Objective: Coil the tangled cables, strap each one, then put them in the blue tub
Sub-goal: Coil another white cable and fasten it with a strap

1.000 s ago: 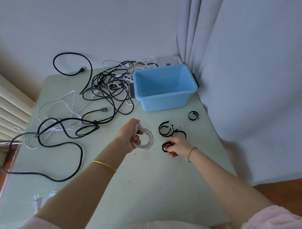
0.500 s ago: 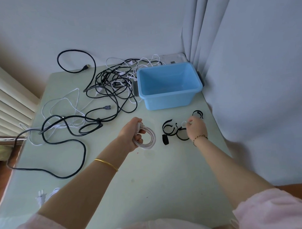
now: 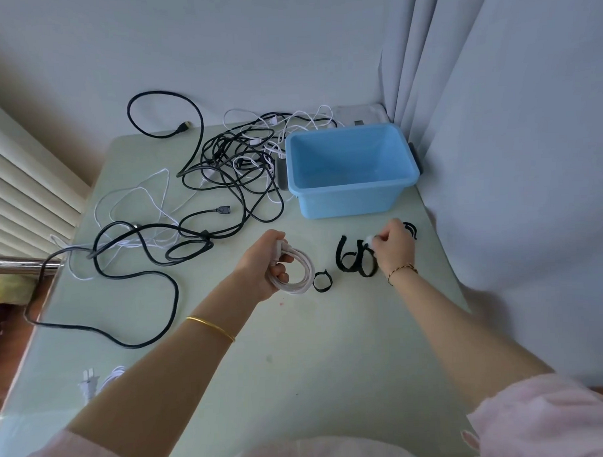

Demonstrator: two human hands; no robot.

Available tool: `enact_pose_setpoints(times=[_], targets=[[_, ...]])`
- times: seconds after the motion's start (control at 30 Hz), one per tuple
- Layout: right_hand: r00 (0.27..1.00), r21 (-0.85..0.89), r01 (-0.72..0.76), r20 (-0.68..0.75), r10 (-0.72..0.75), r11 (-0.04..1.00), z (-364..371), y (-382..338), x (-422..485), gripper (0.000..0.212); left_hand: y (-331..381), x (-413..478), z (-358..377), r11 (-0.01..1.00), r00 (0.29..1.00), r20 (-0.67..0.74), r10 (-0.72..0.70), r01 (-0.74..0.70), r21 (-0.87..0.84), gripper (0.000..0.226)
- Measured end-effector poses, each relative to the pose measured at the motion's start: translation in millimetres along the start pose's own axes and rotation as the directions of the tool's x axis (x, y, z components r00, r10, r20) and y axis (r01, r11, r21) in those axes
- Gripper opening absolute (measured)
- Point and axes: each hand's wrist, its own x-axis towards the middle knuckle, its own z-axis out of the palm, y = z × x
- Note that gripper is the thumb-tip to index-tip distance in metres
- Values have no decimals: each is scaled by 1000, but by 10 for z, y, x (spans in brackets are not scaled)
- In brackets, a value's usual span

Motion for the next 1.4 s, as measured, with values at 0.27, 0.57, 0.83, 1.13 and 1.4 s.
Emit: enact_pose_setpoints(times=[0.27, 0.57, 0.83, 1.13, 1.4], targets=[[994, 213, -29, 108, 6, 977, -52, -140, -140, 18, 2, -78, 172, 1000, 998, 68, 14, -15, 13, 24], [975, 513, -219, 79, 208, 830, -13, -59, -81, 15, -7, -101, 152, 1000, 998, 56, 12, -12, 13, 24], [931, 543, -365, 208, 300, 757, 48, 11, -123, 16, -5, -111, 171, 1000, 998, 54, 14, -15, 15, 24], [877, 488, -468, 356, 322, 737, 34, -11, -157, 12, 6, -130, 174, 1000, 999, 46, 19, -20, 12, 24], [900, 274, -411, 274, 339, 869, 23, 56, -234, 22, -4, -143, 151, 1000, 998, 55, 14, -15, 12, 24]])
